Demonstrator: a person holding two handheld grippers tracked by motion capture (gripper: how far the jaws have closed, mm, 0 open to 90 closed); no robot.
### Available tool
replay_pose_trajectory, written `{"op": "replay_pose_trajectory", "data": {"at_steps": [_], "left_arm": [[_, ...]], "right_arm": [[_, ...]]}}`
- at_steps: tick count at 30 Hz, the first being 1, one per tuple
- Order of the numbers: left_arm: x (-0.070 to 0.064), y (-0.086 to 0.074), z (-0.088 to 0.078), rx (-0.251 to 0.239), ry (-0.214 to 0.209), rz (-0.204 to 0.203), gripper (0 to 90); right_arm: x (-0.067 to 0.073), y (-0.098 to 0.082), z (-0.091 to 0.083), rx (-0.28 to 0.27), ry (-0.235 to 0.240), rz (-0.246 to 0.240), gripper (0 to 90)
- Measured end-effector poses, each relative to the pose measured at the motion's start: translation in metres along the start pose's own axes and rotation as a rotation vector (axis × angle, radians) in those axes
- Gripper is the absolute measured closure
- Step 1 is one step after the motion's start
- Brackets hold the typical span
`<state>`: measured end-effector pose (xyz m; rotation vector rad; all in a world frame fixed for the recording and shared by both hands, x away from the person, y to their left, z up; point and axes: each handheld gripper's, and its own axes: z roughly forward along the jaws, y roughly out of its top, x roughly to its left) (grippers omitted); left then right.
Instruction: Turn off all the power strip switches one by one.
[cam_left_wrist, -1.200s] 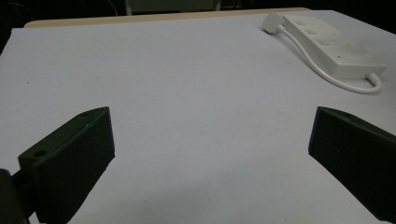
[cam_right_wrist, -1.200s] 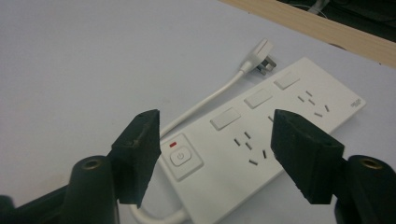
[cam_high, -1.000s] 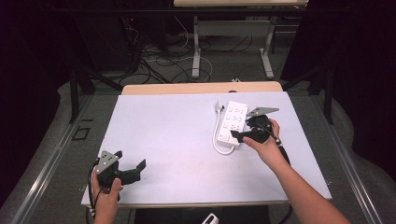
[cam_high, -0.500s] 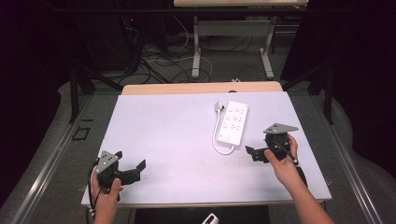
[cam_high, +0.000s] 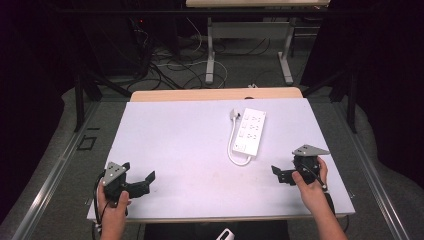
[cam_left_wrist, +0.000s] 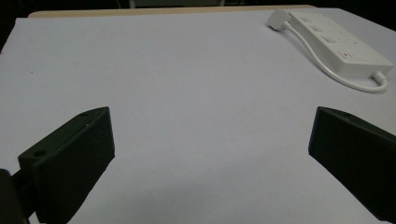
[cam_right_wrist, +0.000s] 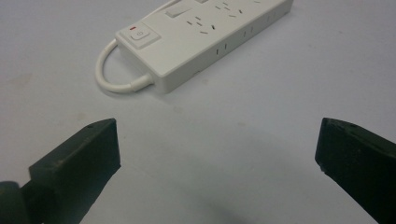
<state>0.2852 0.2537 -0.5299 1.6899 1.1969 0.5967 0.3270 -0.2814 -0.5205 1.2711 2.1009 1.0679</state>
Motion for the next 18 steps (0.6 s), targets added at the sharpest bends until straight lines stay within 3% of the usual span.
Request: {"op": "replay_pose_trajectory", "data": {"at_steps": [5, 11, 15, 18], "left_arm": [[0.001, 0.0, -0.001, 0.004, 0.004, 0.003, 0.5], [0.003, -0.001, -0.003, -0.001, 0.011, -0.001, 0.5], [0.004, -0.001, -0.003, -0.005, 0.012, -0.006, 0.5], [0.004, -0.001, -0.003, -0.001, 0.014, -0.006, 0.5]], "right_arm": [[-0.006, -0.003, -0.004, -0.013, -0.015, 0.024, 0.0], [-0.012, -0.013, -0.005, -0.009, -0.068, 0.022, 0.3], [-0.014, -0.017, -0.003, -0.021, -0.081, 0.012, 0.3], [-0.013, -0.017, -0.004, -0.021, -0.078, 0.031, 0.3]]}}
